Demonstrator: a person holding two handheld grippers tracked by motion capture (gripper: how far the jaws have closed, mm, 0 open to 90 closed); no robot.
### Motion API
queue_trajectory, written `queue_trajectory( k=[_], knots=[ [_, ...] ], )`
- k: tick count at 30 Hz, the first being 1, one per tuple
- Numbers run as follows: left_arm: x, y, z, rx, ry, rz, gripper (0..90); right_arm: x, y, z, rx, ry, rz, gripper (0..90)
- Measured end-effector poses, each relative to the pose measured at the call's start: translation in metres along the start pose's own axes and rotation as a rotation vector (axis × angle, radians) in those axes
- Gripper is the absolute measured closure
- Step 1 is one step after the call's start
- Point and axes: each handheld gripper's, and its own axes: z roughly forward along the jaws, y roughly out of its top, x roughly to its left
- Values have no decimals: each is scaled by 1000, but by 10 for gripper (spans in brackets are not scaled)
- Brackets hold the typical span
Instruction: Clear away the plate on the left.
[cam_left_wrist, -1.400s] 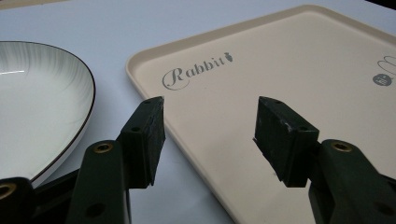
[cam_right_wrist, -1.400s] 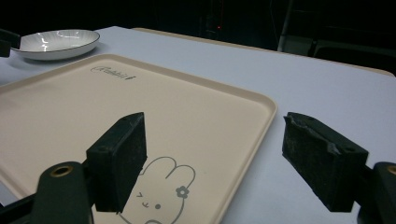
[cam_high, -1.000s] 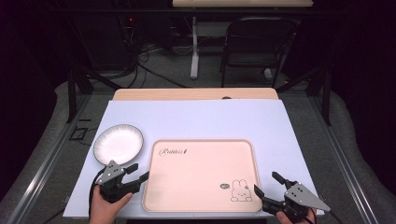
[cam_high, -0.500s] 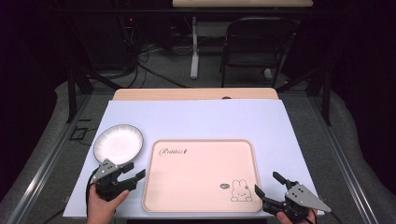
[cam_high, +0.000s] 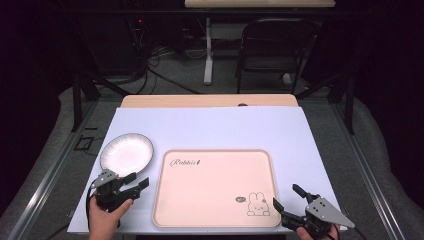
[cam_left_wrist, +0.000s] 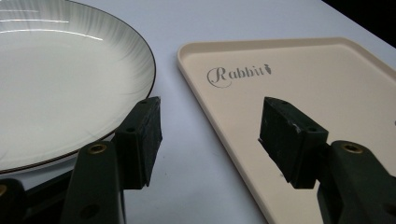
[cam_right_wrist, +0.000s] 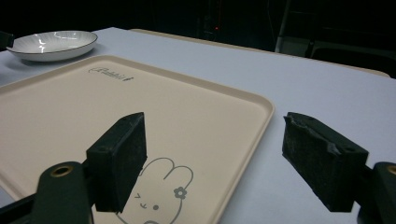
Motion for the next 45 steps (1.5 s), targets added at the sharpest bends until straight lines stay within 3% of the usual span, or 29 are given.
queue_trajectory(
  k=[8,18,24,33,45],
  knots=[
    [5,3,-1,-6,21,-36,379,0,0,0,1,-3,2,214],
    [18,23,2,26,42,-78,379,-1,0,0,0,-6,7,214],
    [33,36,7,51,62,-118,380,-1,0,0,0,-9,10,214],
    [46,59,11,86,92,-124,380,-1,0,0,0,-12,16,214],
    [55,75,18,128,115,-130,380,-2,-1,-1,0,-13,19,214]
  ],
)
